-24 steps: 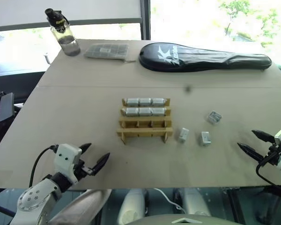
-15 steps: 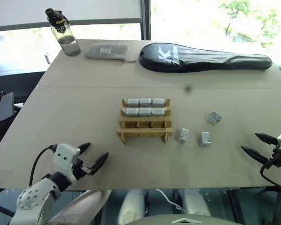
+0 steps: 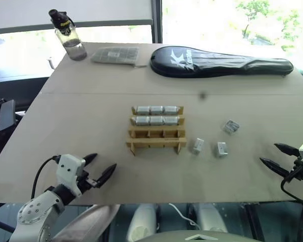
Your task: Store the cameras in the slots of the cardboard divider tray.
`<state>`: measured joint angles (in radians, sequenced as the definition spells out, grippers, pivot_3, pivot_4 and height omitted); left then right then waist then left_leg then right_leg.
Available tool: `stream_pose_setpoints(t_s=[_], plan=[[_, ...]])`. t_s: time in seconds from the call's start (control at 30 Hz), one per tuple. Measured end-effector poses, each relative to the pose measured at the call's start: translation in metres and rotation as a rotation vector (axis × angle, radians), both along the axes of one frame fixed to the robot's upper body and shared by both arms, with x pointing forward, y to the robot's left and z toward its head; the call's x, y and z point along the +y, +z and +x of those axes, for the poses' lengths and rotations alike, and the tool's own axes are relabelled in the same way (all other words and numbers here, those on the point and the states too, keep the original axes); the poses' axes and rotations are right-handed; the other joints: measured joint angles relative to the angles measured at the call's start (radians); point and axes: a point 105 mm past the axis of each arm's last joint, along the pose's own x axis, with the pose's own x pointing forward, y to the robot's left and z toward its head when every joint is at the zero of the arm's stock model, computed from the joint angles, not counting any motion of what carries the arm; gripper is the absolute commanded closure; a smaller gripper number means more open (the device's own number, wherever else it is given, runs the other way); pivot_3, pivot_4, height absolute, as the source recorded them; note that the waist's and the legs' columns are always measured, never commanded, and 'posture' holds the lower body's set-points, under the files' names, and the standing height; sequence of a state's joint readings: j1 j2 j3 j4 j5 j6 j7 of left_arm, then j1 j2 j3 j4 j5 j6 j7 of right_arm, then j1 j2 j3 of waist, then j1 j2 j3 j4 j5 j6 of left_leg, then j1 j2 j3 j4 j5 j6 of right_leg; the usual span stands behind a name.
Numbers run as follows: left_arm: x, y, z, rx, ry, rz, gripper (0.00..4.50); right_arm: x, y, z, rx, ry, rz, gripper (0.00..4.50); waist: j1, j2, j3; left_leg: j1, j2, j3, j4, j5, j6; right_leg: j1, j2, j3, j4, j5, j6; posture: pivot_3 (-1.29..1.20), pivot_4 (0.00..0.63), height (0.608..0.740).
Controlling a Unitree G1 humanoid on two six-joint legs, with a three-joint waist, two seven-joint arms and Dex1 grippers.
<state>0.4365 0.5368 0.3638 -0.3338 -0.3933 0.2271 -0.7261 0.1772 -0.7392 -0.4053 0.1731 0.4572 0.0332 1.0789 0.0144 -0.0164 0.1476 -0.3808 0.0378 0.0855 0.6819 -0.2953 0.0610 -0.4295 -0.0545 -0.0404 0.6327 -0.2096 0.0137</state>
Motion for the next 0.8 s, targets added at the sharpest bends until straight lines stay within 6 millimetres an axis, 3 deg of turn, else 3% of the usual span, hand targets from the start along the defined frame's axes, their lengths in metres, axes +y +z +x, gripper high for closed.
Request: stream_pose_setpoints(t_s=[0.37,0.6,0.8], plan=[[0.001,0.01,0.001,-0.013,-0.046,-0.025,0.09,0.01,0.005,0.005,-0.04,-0.006,0.02,0.0,0.0,0.0,0.0,0.0,0.0,0.0,0.0,0.0,0.0,0.0,-0.001,0.0,0.0,0.0,0.0,0.0,0.15,0.74],[-0.002,0.038,-0.006,-0.007,-0.239,-0.083,0.09,0.031,0.008,0.038,-0.018,0.036,-0.021,0.0,-0.003,0.0,0.0,0.0,0.001,0.001,0.0,0.0,0.0,-0.001,0.001,0.0,0.0,0.001,-0.001,0.0,0.15,0.74],[-0.02,0.076,-0.009,-0.02,-0.556,0.005,0.09,0.05,0.01,0.076,0.01,0.117,-0.041,0.0,0.001,0.001,0.002,-0.002,-0.001,0.002,0.0,0.0,0.0,-0.002,0.002,-0.002,0.0,0.001,-0.002,0.0,0.15,0.74]])
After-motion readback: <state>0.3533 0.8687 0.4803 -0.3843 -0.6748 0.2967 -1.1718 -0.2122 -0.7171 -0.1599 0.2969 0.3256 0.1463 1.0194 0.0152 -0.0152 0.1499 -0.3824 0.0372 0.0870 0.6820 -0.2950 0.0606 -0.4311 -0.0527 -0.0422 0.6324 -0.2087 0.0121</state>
